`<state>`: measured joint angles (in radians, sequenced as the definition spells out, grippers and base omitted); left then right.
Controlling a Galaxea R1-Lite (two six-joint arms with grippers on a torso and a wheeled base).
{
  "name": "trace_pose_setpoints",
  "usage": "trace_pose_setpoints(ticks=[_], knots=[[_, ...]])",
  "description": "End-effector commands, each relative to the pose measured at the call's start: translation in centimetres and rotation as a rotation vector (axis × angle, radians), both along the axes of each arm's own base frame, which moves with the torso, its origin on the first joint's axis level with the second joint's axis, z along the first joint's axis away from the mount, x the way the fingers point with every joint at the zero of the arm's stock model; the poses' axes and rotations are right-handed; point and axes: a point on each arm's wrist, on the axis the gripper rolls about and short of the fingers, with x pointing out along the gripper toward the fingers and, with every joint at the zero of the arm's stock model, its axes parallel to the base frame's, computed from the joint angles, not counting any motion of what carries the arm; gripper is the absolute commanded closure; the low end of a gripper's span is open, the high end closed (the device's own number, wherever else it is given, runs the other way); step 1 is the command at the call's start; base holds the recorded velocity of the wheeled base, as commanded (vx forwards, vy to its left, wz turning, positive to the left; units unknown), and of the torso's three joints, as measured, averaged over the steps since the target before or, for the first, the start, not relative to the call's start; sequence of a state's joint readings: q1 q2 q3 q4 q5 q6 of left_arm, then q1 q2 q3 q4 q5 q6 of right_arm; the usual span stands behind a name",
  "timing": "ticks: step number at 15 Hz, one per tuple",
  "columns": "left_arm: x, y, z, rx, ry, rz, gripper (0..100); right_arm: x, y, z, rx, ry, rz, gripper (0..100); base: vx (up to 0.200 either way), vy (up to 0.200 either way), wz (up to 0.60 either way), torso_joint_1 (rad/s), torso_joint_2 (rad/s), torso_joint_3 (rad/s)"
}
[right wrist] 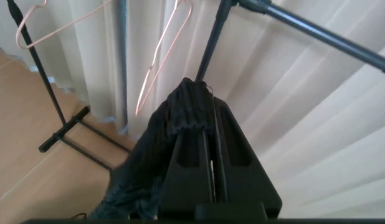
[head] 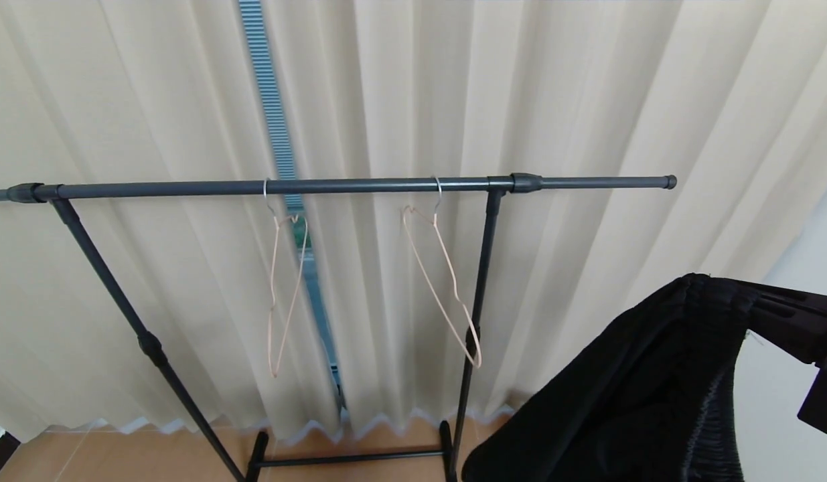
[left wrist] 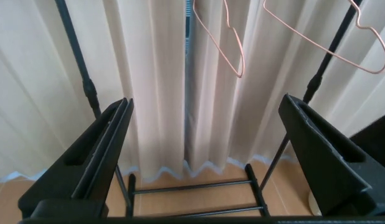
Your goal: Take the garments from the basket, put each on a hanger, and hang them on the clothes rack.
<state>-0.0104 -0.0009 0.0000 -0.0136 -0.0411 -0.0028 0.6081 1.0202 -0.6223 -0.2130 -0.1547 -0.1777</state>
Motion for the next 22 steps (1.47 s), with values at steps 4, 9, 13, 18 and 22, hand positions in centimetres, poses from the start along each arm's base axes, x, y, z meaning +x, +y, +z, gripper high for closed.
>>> trace_pose_setpoints(ticks=[4,9,13,18,22], knots=[[0.01,0.0,0.0,0.0,0.001,0.001,0,-0.19,-0.12,0.09,0.005,-0.007,0.001,100,-0.2,0.0,0.0,0.004,0.0,0.001],[0.01,0.0,0.0,0.0,0.001,0.001,0,-0.22,-0.14,0.11,0.005,-0.008,0.001,100,-0.2,0.08,0.0,-0.003,0.0,0.002],[0.01,0.0,0.02,0.0,-0.001,0.001,0,-0.22,-0.14,0.11,0.005,-0.008,0.001,100,-0.15,0.2,0.0,-0.001,0.0,0.002],[0.01,0.0,0.02,0.0,-0.001,0.001,0,-0.16,-0.1,0.03,0.003,-0.005,0.001,100,0.0,0.08,0.0,-0.003,0.0,0.003],[0.01,0.0,0.02,0.0,-0.001,0.002,0,-0.25,-0.16,-0.49,-0.056,-0.016,0.011,100,0.0,0.0,0.0,0.0,0.0,0.0]])
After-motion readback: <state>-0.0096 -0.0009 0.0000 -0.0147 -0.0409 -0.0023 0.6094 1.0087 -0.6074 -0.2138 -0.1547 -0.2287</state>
